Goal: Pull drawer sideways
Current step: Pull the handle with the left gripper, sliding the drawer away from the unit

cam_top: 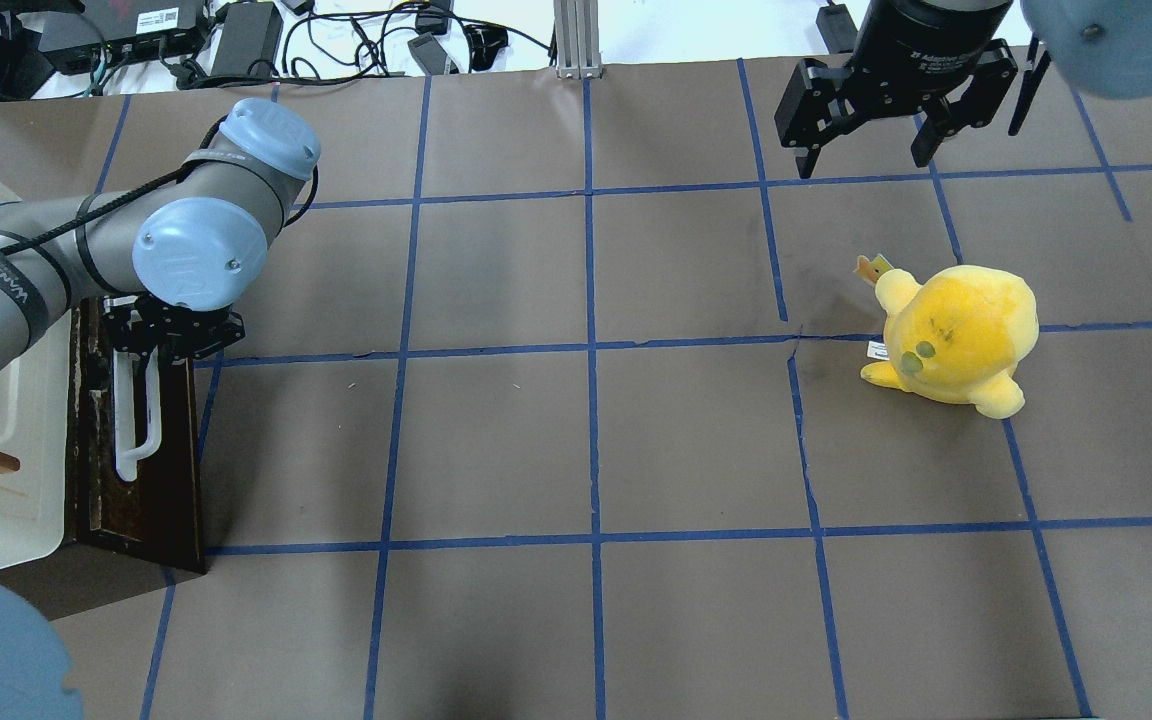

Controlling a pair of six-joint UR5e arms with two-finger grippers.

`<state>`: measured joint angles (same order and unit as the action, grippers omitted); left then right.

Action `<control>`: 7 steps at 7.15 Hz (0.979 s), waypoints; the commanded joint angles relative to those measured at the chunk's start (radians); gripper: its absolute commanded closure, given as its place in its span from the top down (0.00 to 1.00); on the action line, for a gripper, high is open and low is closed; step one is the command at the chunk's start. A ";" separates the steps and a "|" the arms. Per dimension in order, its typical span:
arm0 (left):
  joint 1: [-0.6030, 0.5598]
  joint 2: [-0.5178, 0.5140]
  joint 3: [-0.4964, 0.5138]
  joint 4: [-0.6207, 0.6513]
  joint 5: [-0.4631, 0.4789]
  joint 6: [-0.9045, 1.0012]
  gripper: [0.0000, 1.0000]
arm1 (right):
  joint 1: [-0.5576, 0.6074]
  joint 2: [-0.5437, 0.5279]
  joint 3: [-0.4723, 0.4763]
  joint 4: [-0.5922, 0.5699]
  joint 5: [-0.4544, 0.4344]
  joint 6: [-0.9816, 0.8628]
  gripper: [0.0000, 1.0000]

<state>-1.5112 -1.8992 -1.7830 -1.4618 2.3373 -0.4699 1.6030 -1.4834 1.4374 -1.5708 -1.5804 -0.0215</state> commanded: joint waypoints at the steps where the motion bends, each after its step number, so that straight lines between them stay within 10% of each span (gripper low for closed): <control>1: -0.009 -0.001 -0.001 -0.002 0.000 -0.001 0.00 | 0.000 0.000 0.000 0.000 -0.001 0.000 1.00; 7: -0.056 -0.012 0.025 -0.040 -0.003 -0.004 0.00 | 0.000 0.000 0.000 0.000 -0.001 0.000 1.00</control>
<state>-1.5609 -1.9101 -1.7595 -1.4997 2.3349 -0.4730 1.6030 -1.4834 1.4373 -1.5708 -1.5807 -0.0221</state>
